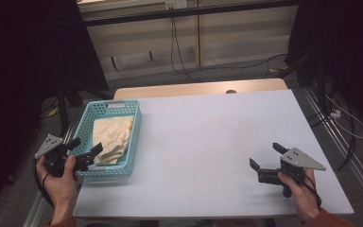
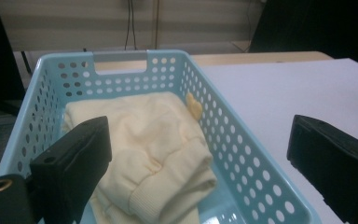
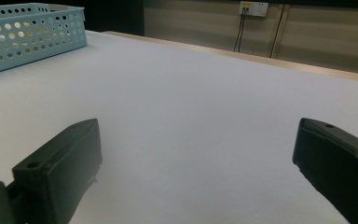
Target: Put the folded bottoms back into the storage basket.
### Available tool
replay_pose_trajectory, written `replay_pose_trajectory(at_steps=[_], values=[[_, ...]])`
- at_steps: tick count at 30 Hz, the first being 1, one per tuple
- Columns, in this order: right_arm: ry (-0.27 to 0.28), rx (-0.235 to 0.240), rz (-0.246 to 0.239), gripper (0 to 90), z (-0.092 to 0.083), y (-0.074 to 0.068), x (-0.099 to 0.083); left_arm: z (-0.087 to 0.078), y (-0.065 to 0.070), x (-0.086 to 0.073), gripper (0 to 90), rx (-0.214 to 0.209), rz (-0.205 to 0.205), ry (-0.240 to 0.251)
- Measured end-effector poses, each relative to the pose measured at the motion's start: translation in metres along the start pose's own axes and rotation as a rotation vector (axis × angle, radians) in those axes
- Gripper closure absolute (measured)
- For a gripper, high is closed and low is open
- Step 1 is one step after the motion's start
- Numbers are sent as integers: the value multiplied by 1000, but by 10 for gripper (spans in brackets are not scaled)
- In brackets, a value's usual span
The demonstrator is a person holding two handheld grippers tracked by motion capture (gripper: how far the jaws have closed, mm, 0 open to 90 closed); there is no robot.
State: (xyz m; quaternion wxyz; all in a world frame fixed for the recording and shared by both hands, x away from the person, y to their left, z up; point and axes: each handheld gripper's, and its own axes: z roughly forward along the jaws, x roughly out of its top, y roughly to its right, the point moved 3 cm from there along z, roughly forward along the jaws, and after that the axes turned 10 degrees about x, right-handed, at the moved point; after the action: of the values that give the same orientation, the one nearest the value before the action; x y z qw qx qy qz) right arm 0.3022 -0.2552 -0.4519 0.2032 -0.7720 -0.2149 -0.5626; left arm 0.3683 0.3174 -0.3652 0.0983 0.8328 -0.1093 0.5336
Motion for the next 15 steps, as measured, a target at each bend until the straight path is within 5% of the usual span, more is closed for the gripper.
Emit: replay_pose_trajectory(at_steps=[7,15], values=[[2,-1,-3,11,0,-1,1,-7,16,5,65,-71,-11,36],[1,-1,0,11,1,-1,1,-9,31,6,61,-84,35,44]])
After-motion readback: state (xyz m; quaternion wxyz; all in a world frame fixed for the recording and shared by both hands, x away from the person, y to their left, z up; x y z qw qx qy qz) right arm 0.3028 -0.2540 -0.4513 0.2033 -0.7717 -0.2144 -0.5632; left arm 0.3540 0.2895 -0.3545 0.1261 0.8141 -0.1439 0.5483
